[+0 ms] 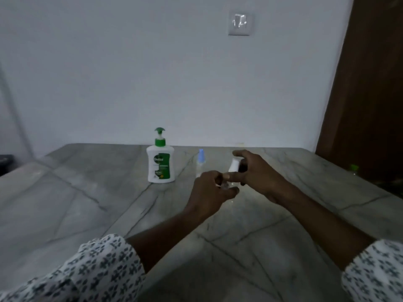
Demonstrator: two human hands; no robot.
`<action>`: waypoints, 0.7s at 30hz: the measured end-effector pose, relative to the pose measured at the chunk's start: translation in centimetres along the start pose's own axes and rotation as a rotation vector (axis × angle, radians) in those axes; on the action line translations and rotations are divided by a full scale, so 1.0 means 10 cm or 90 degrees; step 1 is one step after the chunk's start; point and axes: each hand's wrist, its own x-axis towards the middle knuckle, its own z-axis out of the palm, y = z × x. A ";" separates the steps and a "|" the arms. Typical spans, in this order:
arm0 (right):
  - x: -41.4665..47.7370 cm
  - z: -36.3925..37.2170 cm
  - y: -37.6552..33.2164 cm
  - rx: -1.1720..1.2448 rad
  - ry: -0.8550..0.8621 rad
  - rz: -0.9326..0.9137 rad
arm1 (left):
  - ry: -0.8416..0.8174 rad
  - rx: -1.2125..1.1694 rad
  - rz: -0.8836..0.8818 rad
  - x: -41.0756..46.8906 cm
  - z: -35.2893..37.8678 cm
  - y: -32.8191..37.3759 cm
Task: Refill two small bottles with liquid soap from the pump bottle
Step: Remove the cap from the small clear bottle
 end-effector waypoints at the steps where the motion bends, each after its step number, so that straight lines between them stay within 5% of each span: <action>1: -0.05 0.08 0.00 0.014 0.013 -0.008 | -0.002 0.001 -0.004 -0.06 -0.05 -0.04; 7: -0.02 0.37 0.06 0.181 -0.080 0.003 | 0.001 -0.032 -0.039 -0.17 -0.28 -0.33; 13: 0.04 0.64 0.07 0.069 -0.001 -0.042 | -0.003 -0.082 -0.045 -0.13 -0.35 -0.44; 17: 0.01 0.55 0.12 0.227 -0.117 -0.032 | -0.004 -0.084 -0.042 -0.14 -0.34 -0.49; 21: -0.03 0.58 0.13 0.154 -0.005 -0.062 | -0.011 -0.079 -0.030 -0.14 -0.30 -0.48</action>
